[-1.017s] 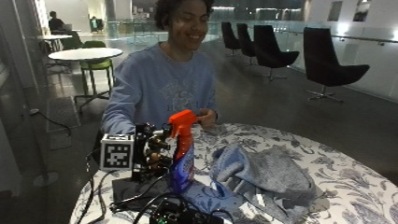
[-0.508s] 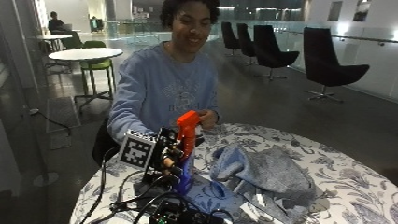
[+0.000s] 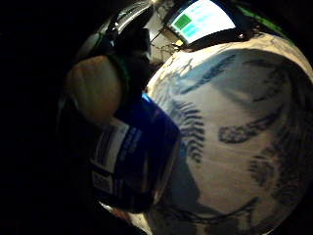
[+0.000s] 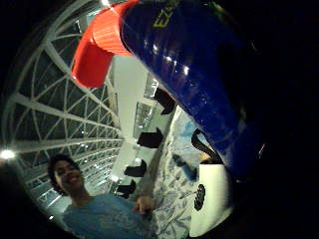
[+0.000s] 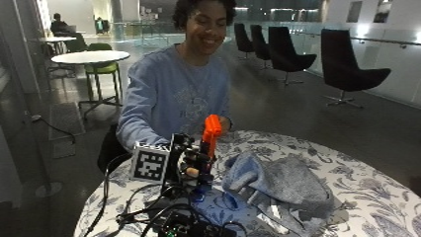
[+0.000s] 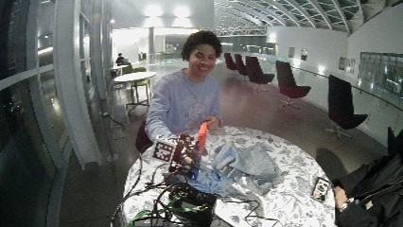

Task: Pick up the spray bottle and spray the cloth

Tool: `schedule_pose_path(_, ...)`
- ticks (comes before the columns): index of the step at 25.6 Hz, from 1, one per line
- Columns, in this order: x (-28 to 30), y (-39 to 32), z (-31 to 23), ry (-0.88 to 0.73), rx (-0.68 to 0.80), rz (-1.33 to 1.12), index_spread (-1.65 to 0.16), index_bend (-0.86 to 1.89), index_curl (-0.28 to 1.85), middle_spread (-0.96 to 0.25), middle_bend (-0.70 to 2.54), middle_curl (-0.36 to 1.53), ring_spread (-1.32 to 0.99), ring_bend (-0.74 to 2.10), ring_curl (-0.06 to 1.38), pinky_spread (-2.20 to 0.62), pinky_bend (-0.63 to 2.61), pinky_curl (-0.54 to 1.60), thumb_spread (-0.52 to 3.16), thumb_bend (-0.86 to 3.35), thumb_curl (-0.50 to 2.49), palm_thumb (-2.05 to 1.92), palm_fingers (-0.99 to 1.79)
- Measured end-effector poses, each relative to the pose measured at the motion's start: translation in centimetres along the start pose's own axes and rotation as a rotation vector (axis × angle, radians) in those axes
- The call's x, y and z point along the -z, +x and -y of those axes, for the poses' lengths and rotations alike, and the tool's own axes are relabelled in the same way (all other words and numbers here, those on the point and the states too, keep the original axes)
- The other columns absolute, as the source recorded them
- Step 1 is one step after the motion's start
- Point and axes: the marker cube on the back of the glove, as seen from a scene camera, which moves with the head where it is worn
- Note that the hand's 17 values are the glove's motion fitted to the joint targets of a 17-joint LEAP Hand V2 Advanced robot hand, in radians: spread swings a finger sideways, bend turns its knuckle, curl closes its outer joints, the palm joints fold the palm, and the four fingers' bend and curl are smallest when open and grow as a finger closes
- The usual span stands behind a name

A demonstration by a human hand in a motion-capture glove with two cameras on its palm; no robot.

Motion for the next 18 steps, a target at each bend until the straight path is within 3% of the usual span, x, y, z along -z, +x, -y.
schedule_pose_path(10, 0.4, -5.5, -1.9, -0.384, -0.043, 0.286, -0.37, 0.10, 0.20, -0.05, 0.27, 0.41, -0.02, 0.61, 0.39, 0.26, 0.32, 0.36, 0.88, 0.07, 0.53, 0.93, 0.87)
schedule_pose_path(18, 0.8, -8.8, -2.0, -0.674, -0.259, 0.313, -0.36, 0.06, 0.19, -0.04, 0.30, 0.42, -0.02, 0.60, 0.40, 0.25, 0.36, 0.38, 0.91, -0.03, 0.55, 0.80, 0.93)
